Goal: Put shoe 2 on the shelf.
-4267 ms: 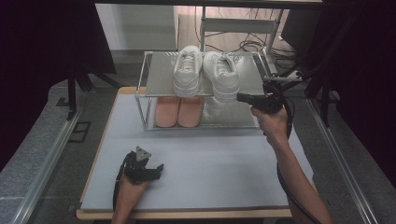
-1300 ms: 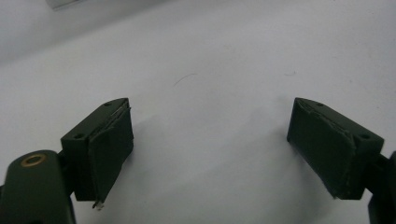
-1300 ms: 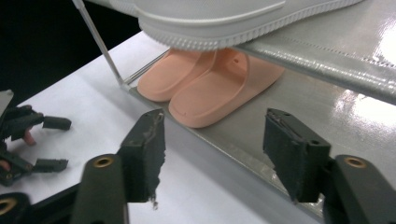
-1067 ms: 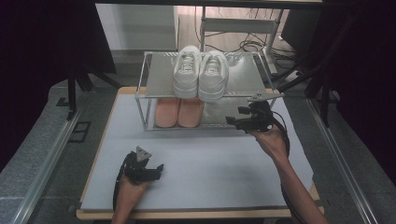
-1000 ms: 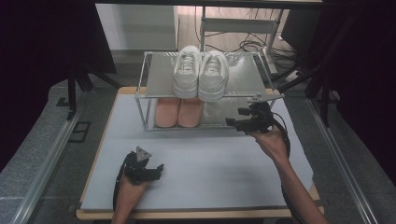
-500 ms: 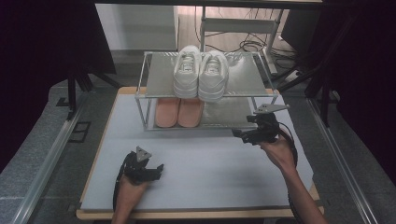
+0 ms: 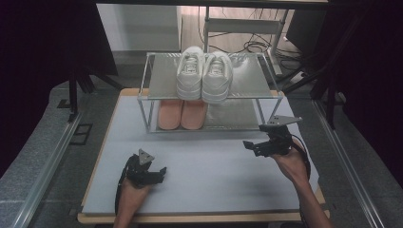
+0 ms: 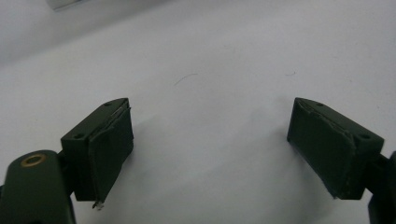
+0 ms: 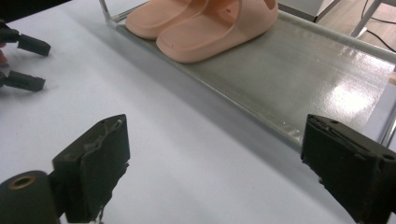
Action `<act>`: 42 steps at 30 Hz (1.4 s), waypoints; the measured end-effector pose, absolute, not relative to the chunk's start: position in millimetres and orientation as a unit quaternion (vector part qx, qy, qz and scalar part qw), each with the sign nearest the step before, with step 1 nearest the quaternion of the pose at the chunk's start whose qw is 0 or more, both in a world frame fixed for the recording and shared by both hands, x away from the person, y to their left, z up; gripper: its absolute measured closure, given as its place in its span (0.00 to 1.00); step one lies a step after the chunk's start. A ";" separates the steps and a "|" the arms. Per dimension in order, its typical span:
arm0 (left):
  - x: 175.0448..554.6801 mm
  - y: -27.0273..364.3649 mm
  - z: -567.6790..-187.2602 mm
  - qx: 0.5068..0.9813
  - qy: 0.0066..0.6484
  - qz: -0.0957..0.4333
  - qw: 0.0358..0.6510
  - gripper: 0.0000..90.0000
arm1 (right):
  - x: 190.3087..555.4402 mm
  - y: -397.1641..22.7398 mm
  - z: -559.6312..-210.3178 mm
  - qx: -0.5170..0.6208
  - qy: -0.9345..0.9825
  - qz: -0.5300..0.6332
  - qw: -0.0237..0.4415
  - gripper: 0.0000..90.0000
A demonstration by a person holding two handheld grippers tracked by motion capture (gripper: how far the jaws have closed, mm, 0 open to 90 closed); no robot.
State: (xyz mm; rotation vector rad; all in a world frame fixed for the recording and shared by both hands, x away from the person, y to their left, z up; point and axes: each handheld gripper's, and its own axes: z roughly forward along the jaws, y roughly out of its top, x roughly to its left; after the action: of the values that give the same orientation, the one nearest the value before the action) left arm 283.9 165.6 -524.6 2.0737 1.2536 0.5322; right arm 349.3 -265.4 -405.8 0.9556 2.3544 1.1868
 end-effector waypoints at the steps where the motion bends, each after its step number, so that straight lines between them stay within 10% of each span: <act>1: 283.8 165.8 -524.4 0.792 0.477 0.203 0.323 0.16 | 347.6 -266.8 -407.6 0.337 0.827 0.417 0.170 0.08; 42: 284.0 166.1 -524.3 0.793 0.477 0.202 0.322 0.16 | 314.6 -270.0 -492.0 0.346 0.842 0.375 0.174 0.03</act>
State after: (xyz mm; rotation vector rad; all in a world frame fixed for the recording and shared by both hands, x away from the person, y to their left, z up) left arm 284.0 166.1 -524.3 2.0808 1.2521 0.5295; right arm 314.6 -270.0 -492.0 0.9818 2.3872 1.0626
